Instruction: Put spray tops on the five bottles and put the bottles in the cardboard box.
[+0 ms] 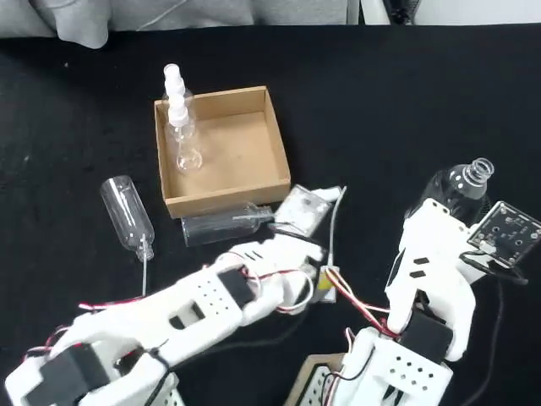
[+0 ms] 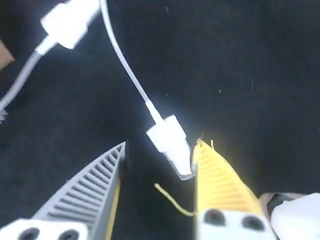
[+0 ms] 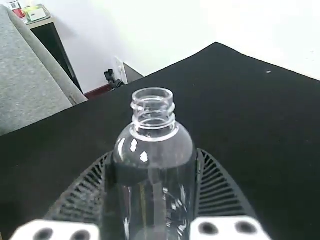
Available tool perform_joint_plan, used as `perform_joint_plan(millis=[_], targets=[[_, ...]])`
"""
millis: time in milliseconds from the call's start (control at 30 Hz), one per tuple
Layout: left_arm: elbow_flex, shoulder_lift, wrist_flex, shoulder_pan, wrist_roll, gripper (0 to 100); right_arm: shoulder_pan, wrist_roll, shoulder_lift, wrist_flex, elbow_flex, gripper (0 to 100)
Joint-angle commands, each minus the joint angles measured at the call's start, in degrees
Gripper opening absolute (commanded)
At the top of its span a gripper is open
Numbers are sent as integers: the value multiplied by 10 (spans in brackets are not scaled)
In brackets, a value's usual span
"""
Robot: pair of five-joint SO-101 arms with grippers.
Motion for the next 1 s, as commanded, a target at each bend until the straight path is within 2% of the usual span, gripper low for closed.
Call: perform_joint_plan(millis=[0, 300, 600, 733, 967], targets=[[-57, 49, -14, 18, 6, 195, 12, 2, -12, -20, -7, 74], [-116, 154, -11, 18, 6, 195, 12, 2, -12, -20, -7, 74], [-132, 169, -9, 27, 7, 195, 12, 2, -12, -36, -2, 74], [-158, 179, 43, 43, 6, 199, 12, 2, -12, -37, -2, 74], [-275, 273, 167, 41, 6, 195, 12, 2, -12, -36, -2, 74]])
